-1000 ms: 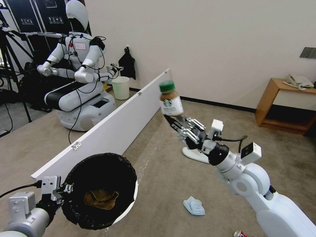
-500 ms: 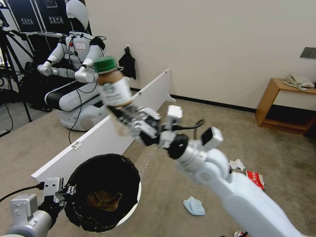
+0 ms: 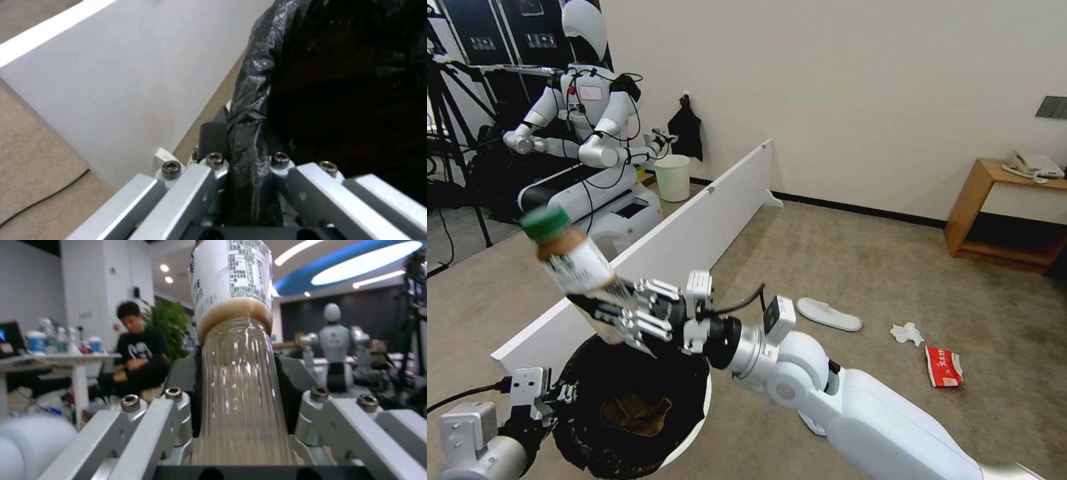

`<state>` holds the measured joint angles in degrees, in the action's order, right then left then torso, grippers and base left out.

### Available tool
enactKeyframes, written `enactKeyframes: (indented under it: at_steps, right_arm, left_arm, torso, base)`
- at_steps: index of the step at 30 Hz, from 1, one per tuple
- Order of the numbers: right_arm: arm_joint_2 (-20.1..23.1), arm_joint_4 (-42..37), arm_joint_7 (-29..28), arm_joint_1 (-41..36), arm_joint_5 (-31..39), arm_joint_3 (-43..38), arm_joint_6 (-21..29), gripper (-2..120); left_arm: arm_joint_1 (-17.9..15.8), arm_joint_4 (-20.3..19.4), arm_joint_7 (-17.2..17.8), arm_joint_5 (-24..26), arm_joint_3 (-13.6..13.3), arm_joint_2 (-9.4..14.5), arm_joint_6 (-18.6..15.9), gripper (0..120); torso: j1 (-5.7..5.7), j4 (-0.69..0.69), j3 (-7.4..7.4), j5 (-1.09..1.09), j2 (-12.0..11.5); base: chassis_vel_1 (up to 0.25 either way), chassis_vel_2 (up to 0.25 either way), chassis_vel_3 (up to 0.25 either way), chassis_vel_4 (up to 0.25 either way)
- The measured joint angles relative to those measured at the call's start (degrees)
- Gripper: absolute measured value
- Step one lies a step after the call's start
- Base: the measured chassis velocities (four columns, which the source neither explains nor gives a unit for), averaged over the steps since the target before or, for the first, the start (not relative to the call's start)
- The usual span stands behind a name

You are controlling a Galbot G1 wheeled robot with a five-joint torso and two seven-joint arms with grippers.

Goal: Pick up the trash bin, then pick up the garbage from the floor and place it into the trash bin.

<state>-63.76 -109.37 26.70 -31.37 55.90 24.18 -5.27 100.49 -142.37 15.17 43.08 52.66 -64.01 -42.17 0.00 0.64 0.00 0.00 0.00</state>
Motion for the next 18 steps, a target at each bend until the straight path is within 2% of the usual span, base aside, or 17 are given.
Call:
enactKeyframes:
  at_steps: [6, 18]
  right_arm:
    - [2.50, 0.47, 0.52, -2.30, -1.74, 0.11, -0.16, 30]
    - [3.28, 1.87, 0.62, -3.09, -4.26, 0.92, -0.81, 30]
  left_arm:
    - [0.11, -0.30, 0.03, 0.47, 0.09, 0.02, 0.03, 3]
    - [0.33, -0.73, 0.20, 1.10, 0.40, -0.06, 0.04, 3]
  torso:
    - [0.00, -0.02, 0.00, 0.00, 0.00]
    - [0.00, -0.02, 0.00, 0.00, 0.00]
  base:
    - [0.000, 0.000, 0.000, 0.000]
    - [0.000, 0.000, 0.000, 0.000]
